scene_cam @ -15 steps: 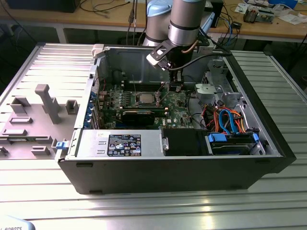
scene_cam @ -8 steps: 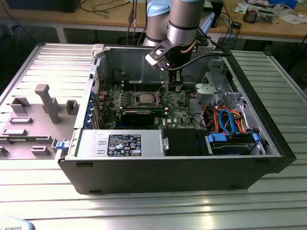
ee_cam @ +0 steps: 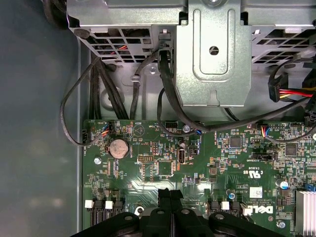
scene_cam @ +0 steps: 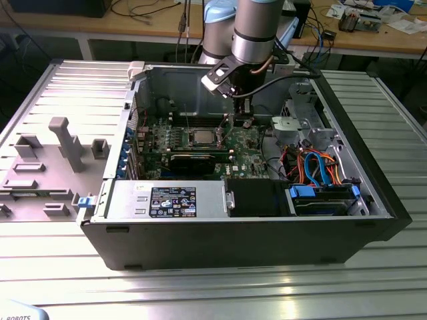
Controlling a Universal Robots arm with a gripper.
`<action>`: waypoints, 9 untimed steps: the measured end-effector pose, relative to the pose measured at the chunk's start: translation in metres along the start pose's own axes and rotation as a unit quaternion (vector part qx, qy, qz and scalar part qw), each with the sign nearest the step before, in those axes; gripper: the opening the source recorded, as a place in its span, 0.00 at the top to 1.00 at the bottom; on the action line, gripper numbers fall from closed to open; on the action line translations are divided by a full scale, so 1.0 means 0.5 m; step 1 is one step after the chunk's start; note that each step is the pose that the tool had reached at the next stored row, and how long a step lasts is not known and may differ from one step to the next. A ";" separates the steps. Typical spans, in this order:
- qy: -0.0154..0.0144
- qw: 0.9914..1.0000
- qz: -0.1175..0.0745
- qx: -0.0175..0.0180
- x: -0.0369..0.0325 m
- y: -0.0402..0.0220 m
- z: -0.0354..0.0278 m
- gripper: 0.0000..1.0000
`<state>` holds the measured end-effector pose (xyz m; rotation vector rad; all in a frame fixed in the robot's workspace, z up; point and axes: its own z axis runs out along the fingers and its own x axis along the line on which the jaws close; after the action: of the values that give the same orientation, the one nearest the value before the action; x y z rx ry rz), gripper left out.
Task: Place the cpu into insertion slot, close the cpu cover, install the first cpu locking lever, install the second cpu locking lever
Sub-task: 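Close the cpu cover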
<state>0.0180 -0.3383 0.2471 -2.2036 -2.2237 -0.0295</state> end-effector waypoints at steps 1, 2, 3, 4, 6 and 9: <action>0.000 1.000 0.000 0.000 0.000 0.000 0.000 0.89; 0.000 1.000 0.000 0.000 0.000 0.000 0.000 0.89; 0.000 1.000 0.000 0.000 0.000 -0.001 0.000 0.89; 0.000 1.000 0.000 0.000 0.000 -0.001 0.000 0.89; 0.000 1.000 0.000 0.000 0.000 -0.003 0.000 0.89; 0.000 1.000 0.000 0.000 0.000 -0.003 0.000 0.89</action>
<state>0.0165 -0.3383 0.2470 -2.2035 -2.2239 -0.0296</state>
